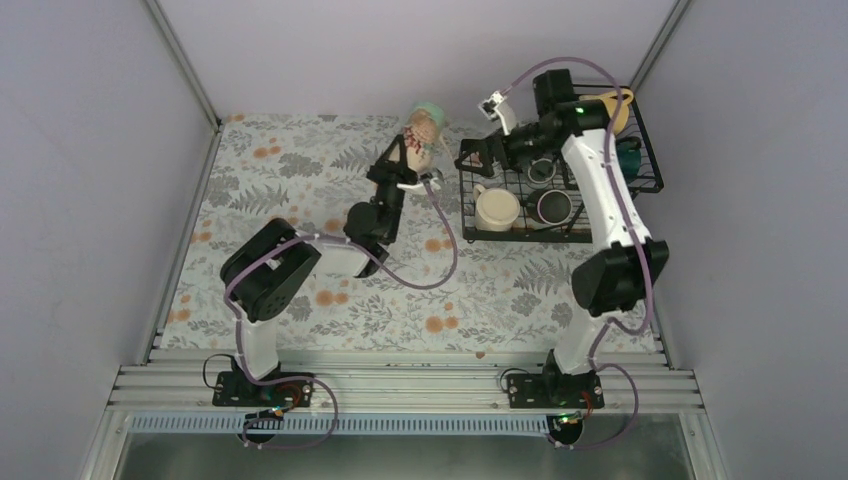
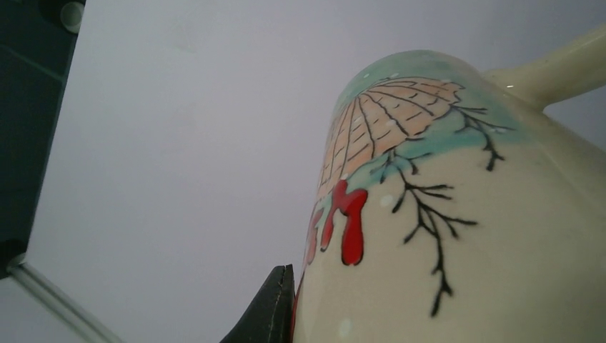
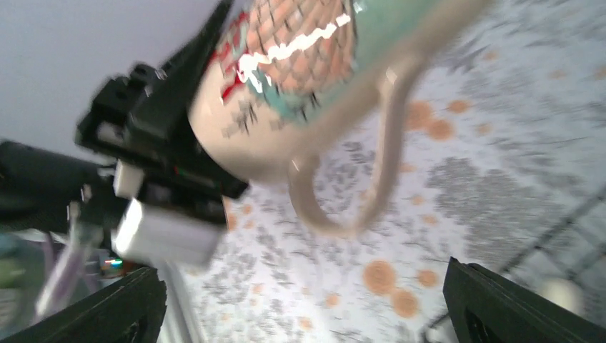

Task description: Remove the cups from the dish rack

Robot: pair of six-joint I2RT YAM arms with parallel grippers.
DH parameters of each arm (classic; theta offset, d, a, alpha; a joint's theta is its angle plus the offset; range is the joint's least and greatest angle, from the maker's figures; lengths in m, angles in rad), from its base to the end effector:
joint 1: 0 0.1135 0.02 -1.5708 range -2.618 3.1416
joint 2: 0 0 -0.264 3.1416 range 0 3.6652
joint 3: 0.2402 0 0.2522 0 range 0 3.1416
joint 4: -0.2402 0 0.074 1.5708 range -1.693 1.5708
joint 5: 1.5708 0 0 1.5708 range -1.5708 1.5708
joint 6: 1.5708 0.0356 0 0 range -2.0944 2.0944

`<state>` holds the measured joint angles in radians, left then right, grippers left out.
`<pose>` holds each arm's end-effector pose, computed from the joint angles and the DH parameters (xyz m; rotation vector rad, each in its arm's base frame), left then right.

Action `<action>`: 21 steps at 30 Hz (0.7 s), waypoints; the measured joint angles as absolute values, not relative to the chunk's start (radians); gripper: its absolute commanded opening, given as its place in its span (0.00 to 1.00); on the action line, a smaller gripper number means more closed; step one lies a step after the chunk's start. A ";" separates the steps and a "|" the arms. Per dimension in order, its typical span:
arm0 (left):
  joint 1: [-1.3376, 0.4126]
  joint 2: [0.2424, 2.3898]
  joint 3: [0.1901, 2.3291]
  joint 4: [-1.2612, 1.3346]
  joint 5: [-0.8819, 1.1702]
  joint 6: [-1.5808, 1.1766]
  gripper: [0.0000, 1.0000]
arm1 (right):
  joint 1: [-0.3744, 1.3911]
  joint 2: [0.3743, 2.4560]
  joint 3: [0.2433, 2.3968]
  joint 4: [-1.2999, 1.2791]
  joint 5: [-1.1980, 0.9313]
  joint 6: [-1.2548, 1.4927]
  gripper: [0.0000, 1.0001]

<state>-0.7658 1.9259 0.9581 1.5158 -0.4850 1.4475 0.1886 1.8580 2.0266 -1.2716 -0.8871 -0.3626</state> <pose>0.2927 -0.2585 0.2483 0.7212 0.8712 0.8577 0.3580 0.0964 0.3808 -0.9140 2.2343 1.0857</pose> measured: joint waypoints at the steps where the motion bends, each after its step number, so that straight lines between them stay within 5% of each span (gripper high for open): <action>1: -0.753 1.913 0.958 1.504 -0.489 1.455 0.02 | 0.189 1.827 2.019 -1.255 -0.844 -0.364 1.00; 7: -0.632 1.683 0.963 1.254 -0.532 1.387 0.02 | 0.189 1.589 1.889 -1.125 -0.520 -0.400 1.00; 12: -0.494 1.499 1.219 0.624 -0.504 1.136 0.02 | 0.204 1.534 1.790 -1.050 -0.261 -0.463 1.00; 21: -0.199 1.536 1.703 -0.395 -0.210 0.865 0.02 | 0.296 1.718 1.768 -1.057 -0.007 -0.560 0.95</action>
